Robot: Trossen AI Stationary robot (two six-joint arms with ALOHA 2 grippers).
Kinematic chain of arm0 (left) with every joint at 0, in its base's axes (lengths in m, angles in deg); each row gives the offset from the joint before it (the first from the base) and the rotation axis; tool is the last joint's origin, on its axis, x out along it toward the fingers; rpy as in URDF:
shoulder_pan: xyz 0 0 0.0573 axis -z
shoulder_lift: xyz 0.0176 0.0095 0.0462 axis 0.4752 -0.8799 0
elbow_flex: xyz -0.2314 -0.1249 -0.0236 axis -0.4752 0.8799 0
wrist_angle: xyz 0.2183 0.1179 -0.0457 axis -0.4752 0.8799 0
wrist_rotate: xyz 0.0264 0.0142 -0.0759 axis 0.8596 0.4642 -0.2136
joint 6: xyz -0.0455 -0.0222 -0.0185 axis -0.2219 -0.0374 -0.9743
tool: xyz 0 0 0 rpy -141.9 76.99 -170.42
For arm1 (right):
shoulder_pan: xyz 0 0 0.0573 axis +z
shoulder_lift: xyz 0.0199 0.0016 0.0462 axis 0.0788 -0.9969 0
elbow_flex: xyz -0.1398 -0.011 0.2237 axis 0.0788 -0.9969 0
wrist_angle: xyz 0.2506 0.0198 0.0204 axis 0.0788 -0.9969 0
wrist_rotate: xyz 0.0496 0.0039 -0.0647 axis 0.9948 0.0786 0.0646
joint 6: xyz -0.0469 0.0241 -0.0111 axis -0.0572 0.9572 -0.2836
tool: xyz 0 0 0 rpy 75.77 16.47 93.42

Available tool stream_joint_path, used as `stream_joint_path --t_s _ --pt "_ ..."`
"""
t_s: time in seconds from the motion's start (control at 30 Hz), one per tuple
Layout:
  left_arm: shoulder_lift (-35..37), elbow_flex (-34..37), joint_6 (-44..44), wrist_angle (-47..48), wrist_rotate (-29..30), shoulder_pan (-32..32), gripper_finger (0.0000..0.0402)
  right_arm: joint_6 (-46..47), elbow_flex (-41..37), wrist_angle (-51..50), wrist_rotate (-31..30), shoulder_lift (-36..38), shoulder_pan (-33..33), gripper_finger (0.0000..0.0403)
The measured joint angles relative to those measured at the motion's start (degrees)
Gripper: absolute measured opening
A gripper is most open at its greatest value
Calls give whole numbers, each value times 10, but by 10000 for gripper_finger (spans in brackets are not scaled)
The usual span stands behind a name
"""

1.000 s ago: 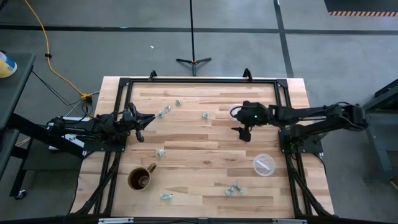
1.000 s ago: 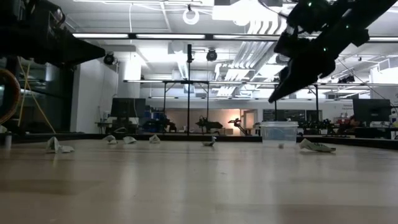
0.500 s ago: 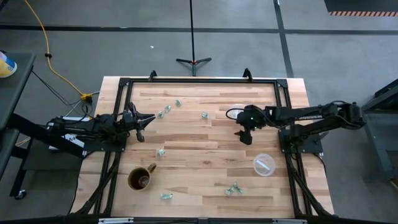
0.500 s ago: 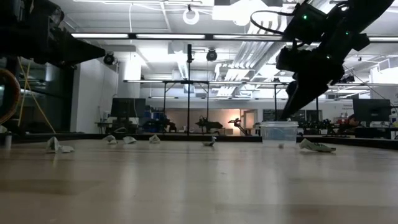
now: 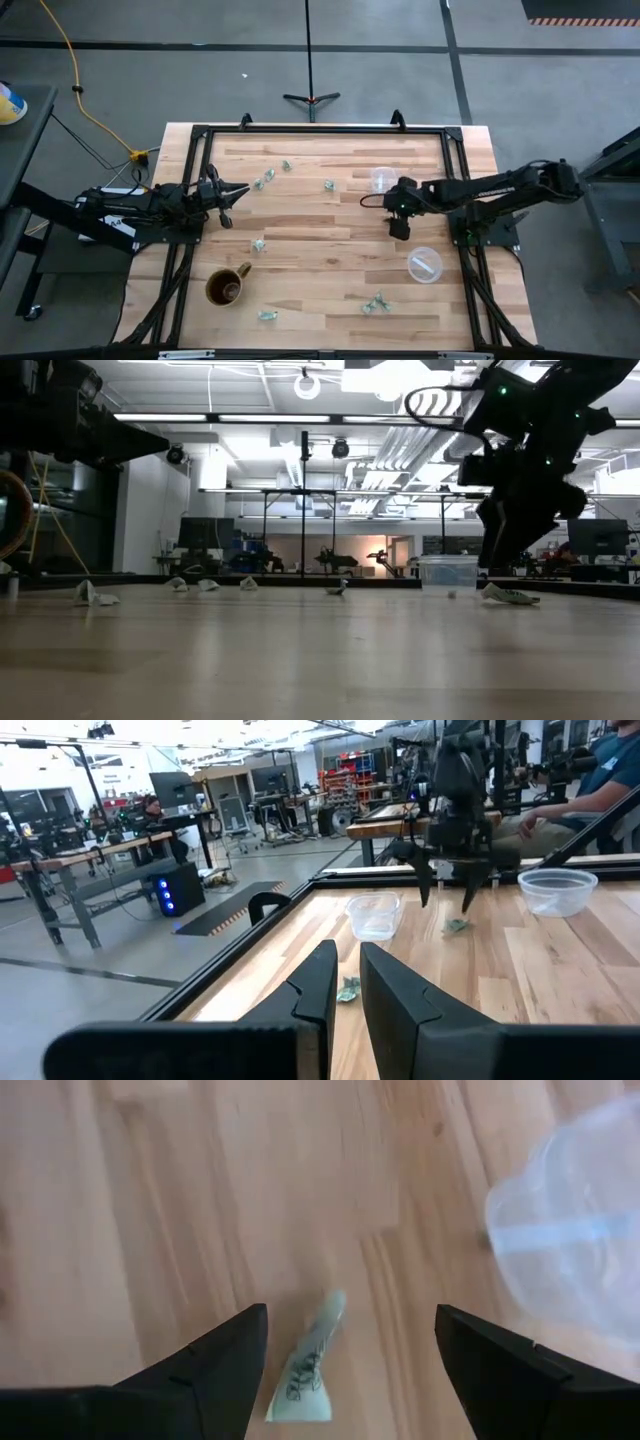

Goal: Pick and place items into bin
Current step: Put the green stevia packet into the top transparent bin

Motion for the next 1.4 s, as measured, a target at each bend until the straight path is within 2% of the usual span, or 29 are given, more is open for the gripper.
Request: stream_joint_path --t_s 0.33,0.47,0.63,0.77,0.9,1.1,1.2,1.27,1.4 --pt "0 0 0 0 -2 0 85 50 0 15 -22 -89 12 277" --pt "0 0 11 0 -2 0 85 60 2 14 -24 -103 12 252" --pt "0 0 16 0 -2 0 85 77 1 14 -10 -97 12 183" --pt "0 0 17 0 -2 0 85 77 -1 27 3 -87 12 101" --pt "0 0 20 -2 -1 0 85 65 5 87 -38 -78 9 15" --pt "0 0 34 -23 0 0 85 7 67 105 -96 -75 -20 19" --pt "0 0 34 -30 0 0 85 -35 96 92 -133 -75 -43 4" --pt "0 0 34 -29 0 0 85 -43 110 68 -162 -75 -65 10" --pt "0 0 34 -29 0 0 85 -67 118 37 -162 -75 -107 5"
